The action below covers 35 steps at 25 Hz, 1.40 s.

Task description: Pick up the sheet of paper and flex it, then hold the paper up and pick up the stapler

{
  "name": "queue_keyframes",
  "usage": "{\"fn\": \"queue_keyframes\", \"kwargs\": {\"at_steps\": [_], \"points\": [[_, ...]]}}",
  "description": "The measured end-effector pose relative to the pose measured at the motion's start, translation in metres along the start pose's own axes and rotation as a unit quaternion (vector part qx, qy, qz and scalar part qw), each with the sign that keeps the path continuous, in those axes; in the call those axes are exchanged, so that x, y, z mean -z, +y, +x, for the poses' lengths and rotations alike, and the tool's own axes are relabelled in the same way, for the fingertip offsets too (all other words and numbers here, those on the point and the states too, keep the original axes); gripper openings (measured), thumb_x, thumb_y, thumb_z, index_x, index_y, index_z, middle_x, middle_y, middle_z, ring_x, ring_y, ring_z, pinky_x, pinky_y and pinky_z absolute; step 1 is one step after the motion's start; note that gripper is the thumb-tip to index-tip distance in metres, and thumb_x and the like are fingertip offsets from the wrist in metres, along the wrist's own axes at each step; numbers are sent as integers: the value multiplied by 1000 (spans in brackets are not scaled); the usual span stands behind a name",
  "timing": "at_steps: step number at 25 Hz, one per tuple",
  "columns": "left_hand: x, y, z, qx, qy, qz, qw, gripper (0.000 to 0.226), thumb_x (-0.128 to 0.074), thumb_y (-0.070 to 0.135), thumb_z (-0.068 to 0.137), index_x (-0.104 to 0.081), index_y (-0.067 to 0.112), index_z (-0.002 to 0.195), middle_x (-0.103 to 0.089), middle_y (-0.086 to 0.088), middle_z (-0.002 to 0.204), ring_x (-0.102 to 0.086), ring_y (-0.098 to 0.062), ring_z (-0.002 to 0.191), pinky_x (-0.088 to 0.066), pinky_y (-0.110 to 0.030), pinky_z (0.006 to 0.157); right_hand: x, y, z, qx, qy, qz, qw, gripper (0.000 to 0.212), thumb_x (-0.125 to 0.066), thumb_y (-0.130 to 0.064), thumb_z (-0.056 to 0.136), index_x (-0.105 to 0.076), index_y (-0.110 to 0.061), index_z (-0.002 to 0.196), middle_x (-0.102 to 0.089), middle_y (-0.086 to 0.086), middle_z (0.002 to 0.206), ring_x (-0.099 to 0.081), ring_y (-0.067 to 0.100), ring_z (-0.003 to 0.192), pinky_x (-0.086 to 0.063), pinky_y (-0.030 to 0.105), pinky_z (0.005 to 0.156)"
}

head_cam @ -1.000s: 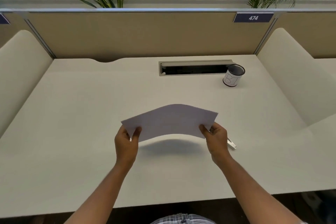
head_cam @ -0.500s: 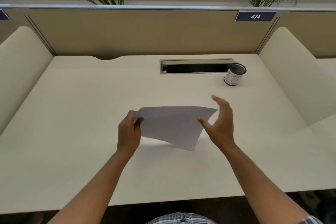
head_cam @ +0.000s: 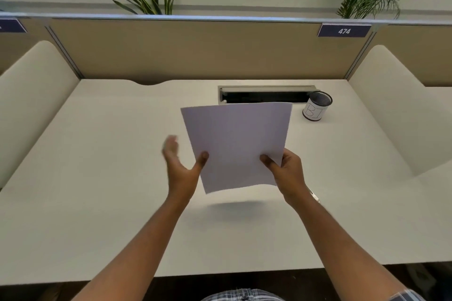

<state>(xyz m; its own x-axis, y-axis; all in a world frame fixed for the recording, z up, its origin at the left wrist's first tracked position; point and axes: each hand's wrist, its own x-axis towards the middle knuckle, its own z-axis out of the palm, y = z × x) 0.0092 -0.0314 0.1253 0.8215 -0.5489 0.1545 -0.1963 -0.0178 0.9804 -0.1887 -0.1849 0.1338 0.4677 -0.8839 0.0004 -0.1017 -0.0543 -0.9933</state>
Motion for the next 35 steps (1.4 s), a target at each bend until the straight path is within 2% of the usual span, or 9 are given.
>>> {"fn": "queue_keyframes", "kwargs": {"at_steps": [1,3,6,10,14,20,28,31,35], "points": [[-4,1,-2,44,-60,-40,996,58,-77,24,87,-48,18,137,-58,1,140,-56,-12,130,-47,-33,107,-1,2,-2,3,0,25,1000,13,-73,-10,93,-75,-21,99,-78,-4,95,-70,11,83,-58,23,75],[-11,5,-5,63,-79,-3,995,14,-69,21,94,-65,26,107,-73,9,105,-70,-5,98,-55,-22,82,-5,6,-3,18,6,36,999,12,-71,-10,94,-75,-19,102,-77,-2,97,-69,13,87,-57,22,78],[-17,7,-14,45,-32,50,997,10,-63,17,98,-63,27,96,-70,13,89,-66,5,79,-50,-10,67,-12,16,-3,13,27,21,999,19,-70,-9,95,-73,-28,96,-77,-6,94,-69,12,86,-56,22,78],[-19,-17,-26,89,-76,77,990,22,-61,10,98,-62,22,117,-68,13,102,-66,-2,95,-49,-13,77,-15,49,-5,-62,1,-42,997,26,-64,-4,96,-73,-28,99,-78,-2,99,-71,22,96,-54,33,85],[-22,-33,-31,128,-97,105,981,22,-57,9,99,-61,19,118,-66,11,103,-65,-19,102,-47,-23,82,-12,68,-5,-105,9,-98,990,19,-57,-4,96,-68,-17,89,-73,9,89,-64,26,83,-48,35,74],[-10,-36,-20,150,-143,55,977,27,-68,24,95,-61,24,121,-71,10,112,-70,-9,101,-57,-29,85,-3,52,0,-121,-7,-19,992,22,-58,-3,96,-70,-22,100,-79,2,100,-75,25,96,-60,42,86],[-5,-49,-22,193,-133,96,967,35,-66,18,95,-61,15,130,-69,0,116,-66,-24,103,-55,-38,86,13,61,3,-142,6,-1,990,20,-67,-16,96,-69,-21,115,-77,2,102,-74,20,97,-60,36,83],[2,-57,-26,215,-108,89,967,36,-67,16,94,-61,14,130,-68,-2,115,-65,-26,103,-53,-36,85,35,76,-2,-101,105,-149,978,16,-70,-17,94,-71,-20,110,-75,-4,102,-71,13,95,-57,35,88],[8,-65,-29,238,-85,76,965,35,-68,15,94,-62,15,128,-68,-3,115,-65,-29,105,-54,-41,90,65,111,-11,-124,144,-397,898,42,-74,-22,88,-63,-18,128,-59,7,131,-51,32,124,-47,41,94]]}}
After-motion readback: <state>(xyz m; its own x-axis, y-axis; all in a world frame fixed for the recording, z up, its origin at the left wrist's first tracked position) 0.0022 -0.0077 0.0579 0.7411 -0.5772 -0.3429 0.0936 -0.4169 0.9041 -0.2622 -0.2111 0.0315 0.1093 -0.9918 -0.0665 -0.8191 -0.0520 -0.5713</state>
